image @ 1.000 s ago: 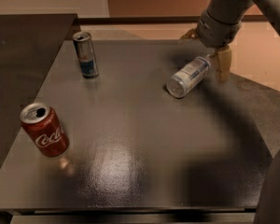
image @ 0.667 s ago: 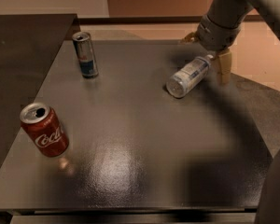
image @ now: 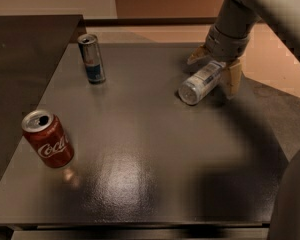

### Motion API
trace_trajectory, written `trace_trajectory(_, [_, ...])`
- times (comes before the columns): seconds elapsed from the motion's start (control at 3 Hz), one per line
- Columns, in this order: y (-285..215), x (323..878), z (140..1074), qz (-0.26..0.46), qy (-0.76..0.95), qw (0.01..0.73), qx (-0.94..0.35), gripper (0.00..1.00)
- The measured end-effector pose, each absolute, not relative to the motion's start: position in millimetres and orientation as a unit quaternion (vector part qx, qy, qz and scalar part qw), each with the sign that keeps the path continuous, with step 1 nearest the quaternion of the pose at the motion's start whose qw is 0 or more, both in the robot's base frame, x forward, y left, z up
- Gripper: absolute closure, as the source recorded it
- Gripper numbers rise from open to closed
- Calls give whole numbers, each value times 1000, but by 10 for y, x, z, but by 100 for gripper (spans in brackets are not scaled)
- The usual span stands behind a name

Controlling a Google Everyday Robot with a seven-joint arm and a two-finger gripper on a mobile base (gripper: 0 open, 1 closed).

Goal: Place blue plastic bottle upright

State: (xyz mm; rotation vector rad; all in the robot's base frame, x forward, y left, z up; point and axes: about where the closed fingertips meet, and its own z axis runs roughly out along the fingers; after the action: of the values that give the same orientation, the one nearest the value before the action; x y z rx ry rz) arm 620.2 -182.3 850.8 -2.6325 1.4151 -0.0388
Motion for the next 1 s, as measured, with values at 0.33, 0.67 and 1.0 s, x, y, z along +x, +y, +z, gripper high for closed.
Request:
trace_trajectory(0.33, [-1801,6191,8470,-13,460,63,-886,41])
trace_trajectory(0.67, [-1781,6191,8509,-18,449,61,-891,64])
trace_trajectory(1.0, [-1770,6152,8638,-48,432,81,-897,87])
